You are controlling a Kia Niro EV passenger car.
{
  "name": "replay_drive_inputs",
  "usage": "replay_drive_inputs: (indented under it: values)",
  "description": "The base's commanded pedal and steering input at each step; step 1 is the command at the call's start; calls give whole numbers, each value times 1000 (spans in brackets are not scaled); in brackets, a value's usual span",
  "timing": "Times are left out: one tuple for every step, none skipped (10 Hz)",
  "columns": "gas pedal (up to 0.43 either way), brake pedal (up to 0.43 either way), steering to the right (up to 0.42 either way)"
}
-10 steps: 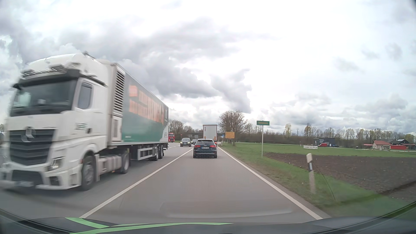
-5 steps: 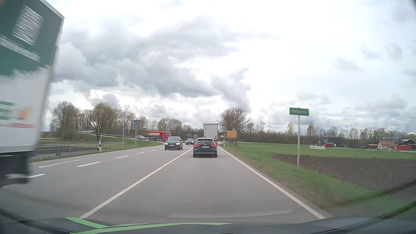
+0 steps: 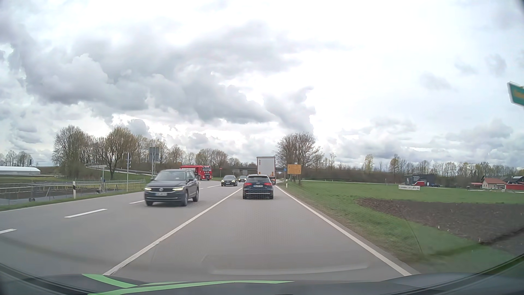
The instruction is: Follow the waypoints while adhering to traffic rules and regulations
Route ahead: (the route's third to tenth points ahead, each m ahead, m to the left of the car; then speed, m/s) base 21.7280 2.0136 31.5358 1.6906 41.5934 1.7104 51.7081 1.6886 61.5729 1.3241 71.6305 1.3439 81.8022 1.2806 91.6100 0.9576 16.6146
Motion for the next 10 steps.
replay_drive_inputs:
  values:
    - [110,0,4]
    - [118,0,4]
    - [130,0,4]
    - [130,0,4]
    - [138,0,3]
    - [150,0,4]
    - [150,0,3]
    - [150,0,3]
    - [157,0,3]
    - [157,0,3]
